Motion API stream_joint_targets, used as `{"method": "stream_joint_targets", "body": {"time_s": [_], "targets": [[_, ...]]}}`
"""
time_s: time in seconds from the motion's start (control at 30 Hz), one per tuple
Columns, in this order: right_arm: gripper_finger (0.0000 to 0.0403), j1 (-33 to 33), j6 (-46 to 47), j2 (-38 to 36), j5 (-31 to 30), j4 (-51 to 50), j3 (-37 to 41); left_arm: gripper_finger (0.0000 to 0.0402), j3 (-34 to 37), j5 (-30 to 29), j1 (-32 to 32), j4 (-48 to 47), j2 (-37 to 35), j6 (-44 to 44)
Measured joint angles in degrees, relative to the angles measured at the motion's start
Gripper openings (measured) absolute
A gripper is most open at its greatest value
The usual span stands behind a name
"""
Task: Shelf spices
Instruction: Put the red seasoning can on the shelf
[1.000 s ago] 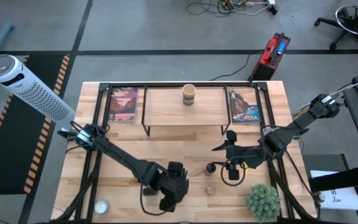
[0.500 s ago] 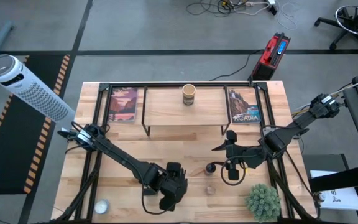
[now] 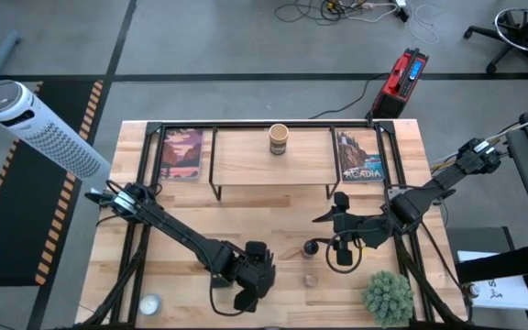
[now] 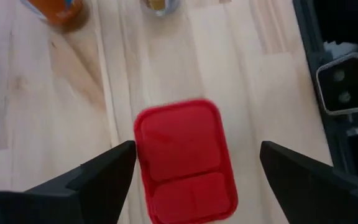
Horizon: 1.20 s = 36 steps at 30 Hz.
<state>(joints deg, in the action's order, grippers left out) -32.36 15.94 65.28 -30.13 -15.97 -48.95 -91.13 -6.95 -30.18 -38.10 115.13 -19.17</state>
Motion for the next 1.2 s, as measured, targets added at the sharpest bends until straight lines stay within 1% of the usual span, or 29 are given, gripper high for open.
{"method": "stream_joint_targets", "body": {"time_s": [0.13, 0.3, 0.43, 0.63, 0.9, 1.2], "targets": [[0.0213, 0.0, 0.0, 0.0, 0.0, 0.0, 0.0, 0.0335, 0.2, -0.4, 0.0, 0.0, 0.0, 0.3], [0.0213, 0.0, 0.0, 0.0, 0.0, 0.0, 0.0, 0.0334, 0.2, -2.8, 0.0, 0.0, 0.0, 0.8], [0.0213, 0.0, 0.1, 0.0, 0.0, 0.0, 0.0, 0.0333, 1.2, -3.1, 0.0, 0.1, 0.0, 1.7], [0.0213, 0.0, 0.1, 0.0, 0.0, 0.0, 0.0, 0.0322, 4.1, -3.1, 0.2, 2.1, 0.0, 1.7], [0.0213, 0.0, 0.2, 0.0, 0.0, 0.0, 0.0, 0.0305, 4.3, -3.1, 0.8, 3.8, 0.0, 3.3], [0.0213, 0.0, 0.5, 0.0, 0.0, 0.0, 0.0, 0.0289, 7.1, -3.0, 1.8, 7.4, 0.0, 3.7]]}}
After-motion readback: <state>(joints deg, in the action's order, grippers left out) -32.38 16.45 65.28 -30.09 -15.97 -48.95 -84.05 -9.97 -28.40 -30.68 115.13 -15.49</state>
